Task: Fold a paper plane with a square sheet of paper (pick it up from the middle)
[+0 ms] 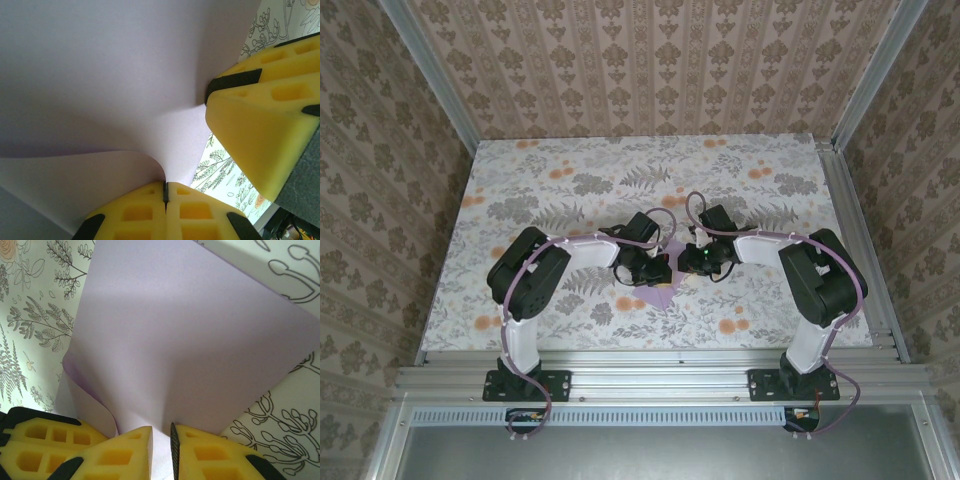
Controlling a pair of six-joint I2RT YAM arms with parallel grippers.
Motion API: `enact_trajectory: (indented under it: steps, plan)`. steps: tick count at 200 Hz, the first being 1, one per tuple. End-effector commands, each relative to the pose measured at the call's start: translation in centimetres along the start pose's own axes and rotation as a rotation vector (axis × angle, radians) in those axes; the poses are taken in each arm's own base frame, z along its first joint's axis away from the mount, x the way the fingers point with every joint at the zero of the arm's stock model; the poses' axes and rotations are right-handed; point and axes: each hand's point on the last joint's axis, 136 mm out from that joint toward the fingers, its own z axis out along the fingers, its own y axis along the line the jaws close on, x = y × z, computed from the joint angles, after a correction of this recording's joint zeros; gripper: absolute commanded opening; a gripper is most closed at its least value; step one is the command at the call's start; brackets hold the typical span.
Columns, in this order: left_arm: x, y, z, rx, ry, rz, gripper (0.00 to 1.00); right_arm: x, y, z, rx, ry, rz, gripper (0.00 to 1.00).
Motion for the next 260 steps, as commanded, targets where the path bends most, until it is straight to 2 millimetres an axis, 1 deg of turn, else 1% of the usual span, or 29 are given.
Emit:
enact_trajectory:
  steps: [1,59,83,102,139,158,203,228,238,260]
  plan:
    - [-0.6,0.8,0.9,-0.022,-0.014,-0.015,0.01,1.1,-0.4,0.4,0.009,0.034,-0.007,0.22]
    - [-0.3,1.5,1.2,-0.033,-0.012,-0.021,0.15,1.2,-0.3,0.2,0.005,0.033,-0.009,0.22]
    - [-0.2,1.6,1.1,-0.037,-0.017,-0.02,0.19,1.2,-0.3,0.0,0.007,0.03,-0.011,0.22]
    - [-0.3,1.7,0.8,-0.042,-0.029,-0.015,0.27,1.2,-0.3,0.0,0.006,0.03,-0.011,0.23]
    - [-0.4,1.7,0.5,-0.037,-0.048,-0.012,0.35,1.3,-0.2,-0.1,0.004,0.029,-0.01,0.23]
    - [-0.5,1.5,0.4,-0.028,-0.059,-0.006,0.42,1.4,-0.3,-0.1,0.006,0.029,-0.01,0.23]
    - [-0.9,0.6,-0.5,-0.001,-0.098,0.02,0.47,1.3,-0.3,-0.2,0.003,0.028,-0.007,0.23]
    - [-0.9,0.4,-0.8,0.008,-0.117,0.032,0.47,1.2,0.0,-0.4,-0.001,0.025,-0.012,0.23]
    - [-0.9,0.3,-0.9,0.01,-0.119,0.037,0.46,1.0,0.0,-0.6,-0.003,0.022,-0.014,0.23]
    - [-0.7,0.7,-0.8,0.003,-0.119,0.032,0.39,0.8,0.4,-1.0,-0.02,0.011,-0.012,0.23]
